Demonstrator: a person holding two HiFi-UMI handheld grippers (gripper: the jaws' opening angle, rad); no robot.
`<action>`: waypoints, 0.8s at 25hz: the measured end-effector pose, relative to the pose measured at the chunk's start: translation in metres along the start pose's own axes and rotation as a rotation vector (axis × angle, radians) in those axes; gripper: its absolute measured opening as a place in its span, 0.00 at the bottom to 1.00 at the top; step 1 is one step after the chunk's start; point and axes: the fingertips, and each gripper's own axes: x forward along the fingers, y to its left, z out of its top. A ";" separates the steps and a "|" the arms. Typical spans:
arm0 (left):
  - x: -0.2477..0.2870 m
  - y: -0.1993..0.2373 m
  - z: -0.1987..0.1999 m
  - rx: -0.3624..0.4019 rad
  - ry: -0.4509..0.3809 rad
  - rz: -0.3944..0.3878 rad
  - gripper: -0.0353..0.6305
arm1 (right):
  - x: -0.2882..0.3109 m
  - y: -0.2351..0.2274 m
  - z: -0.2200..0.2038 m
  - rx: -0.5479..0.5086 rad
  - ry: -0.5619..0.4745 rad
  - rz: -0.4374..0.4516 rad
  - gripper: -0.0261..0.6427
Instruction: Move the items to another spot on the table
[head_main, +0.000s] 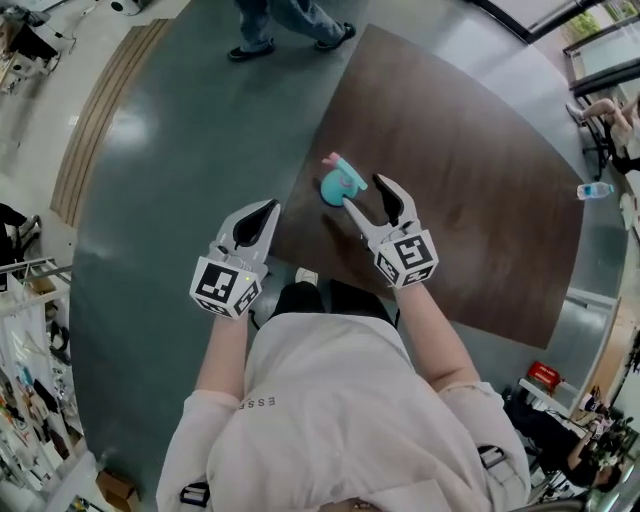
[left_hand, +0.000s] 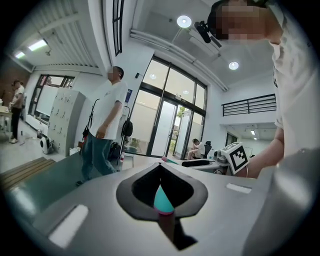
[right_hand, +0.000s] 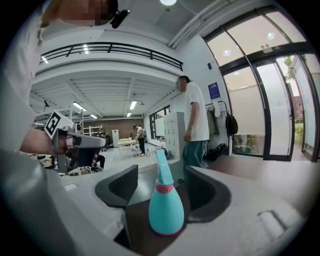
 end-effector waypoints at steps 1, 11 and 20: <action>0.002 0.003 -0.002 -0.004 0.001 0.003 0.08 | 0.008 -0.002 -0.005 0.004 0.011 0.009 0.46; 0.010 0.028 -0.026 -0.030 0.021 0.037 0.08 | 0.055 0.006 -0.029 -0.003 0.036 0.103 0.46; 0.003 0.037 -0.027 -0.061 0.039 0.014 0.08 | 0.055 0.017 -0.020 -0.019 0.019 0.083 0.29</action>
